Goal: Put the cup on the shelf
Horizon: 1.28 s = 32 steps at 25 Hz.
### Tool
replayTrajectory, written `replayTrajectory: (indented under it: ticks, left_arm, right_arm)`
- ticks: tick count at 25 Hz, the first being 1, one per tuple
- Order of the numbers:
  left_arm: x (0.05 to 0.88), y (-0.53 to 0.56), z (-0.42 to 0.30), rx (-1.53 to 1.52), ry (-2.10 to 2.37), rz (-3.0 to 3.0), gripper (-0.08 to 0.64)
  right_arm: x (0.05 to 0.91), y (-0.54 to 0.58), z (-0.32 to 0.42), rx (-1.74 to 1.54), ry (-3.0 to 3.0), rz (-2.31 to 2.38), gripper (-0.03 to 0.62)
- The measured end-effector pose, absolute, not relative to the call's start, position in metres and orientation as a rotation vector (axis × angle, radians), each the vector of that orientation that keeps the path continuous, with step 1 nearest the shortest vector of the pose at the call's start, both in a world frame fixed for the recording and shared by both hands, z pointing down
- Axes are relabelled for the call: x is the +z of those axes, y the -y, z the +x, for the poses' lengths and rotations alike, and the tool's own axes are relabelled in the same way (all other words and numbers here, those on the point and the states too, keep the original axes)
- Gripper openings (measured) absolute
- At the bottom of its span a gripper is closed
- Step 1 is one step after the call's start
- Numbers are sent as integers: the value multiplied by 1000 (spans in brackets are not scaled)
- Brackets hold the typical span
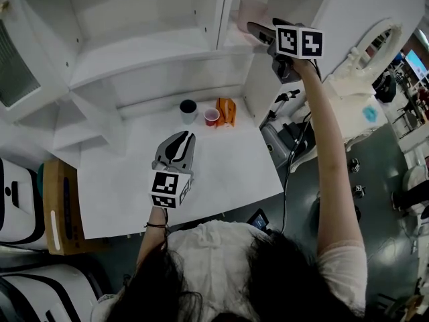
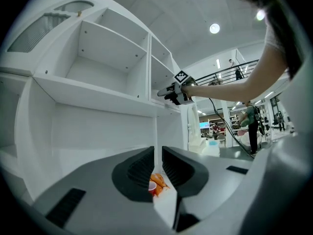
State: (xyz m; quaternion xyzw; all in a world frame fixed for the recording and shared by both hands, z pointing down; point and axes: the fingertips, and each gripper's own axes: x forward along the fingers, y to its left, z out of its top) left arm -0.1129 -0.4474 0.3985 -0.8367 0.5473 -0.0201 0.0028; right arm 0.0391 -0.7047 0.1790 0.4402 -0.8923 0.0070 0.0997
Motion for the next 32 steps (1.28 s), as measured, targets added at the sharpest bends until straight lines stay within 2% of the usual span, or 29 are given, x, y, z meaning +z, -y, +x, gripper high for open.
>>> replayTrajectory:
  ticks: [11, 32]
  left_arm:
    - [398, 418, -87, -60, -1675, -2664, 61]
    - [421, 304, -22, -102, -1730, -2710, 61]
  right_arm:
    - [193, 587, 60, 35, 2855, 1199, 357]
    - [382, 343, 69, 367, 2926, 931, 356]
